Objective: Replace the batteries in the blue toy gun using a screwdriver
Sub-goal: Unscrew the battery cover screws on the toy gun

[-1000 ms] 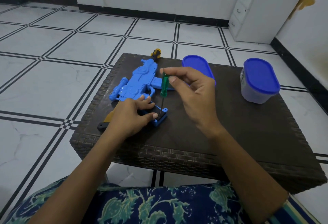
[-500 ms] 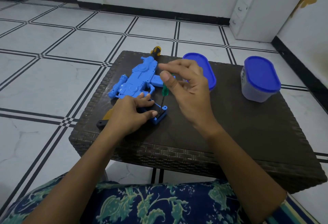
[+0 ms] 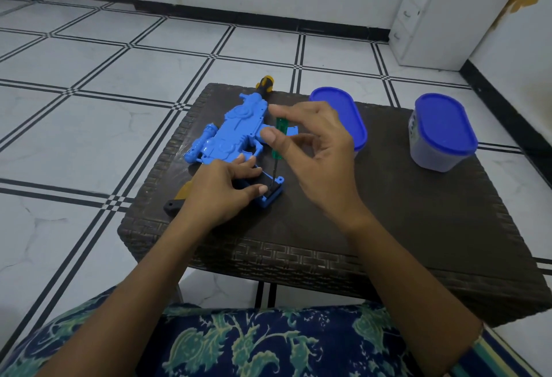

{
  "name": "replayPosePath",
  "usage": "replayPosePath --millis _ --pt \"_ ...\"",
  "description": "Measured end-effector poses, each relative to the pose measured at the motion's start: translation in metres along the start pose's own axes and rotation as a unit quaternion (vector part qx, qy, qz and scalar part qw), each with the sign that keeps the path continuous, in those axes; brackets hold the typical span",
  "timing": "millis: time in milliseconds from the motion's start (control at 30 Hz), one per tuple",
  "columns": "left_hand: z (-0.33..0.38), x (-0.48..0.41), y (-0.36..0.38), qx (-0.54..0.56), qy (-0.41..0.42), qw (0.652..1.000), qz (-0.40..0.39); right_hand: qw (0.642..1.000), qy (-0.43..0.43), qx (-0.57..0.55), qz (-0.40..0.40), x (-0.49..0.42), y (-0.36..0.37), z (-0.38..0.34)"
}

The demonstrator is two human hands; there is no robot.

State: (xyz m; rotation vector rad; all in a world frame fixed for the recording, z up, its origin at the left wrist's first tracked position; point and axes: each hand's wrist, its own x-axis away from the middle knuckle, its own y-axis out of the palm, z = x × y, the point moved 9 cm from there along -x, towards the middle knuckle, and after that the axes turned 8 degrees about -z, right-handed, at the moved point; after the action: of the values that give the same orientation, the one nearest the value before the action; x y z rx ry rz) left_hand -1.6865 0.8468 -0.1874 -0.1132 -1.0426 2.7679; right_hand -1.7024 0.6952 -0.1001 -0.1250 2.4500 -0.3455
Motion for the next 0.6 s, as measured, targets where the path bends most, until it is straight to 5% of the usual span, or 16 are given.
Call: replayPosePath --millis 600 --pt "0.0 -0.001 0.001 -0.01 -0.005 1.0 0.003 0.999 0.011 -0.037 0.015 -0.002 -0.005 0.004"
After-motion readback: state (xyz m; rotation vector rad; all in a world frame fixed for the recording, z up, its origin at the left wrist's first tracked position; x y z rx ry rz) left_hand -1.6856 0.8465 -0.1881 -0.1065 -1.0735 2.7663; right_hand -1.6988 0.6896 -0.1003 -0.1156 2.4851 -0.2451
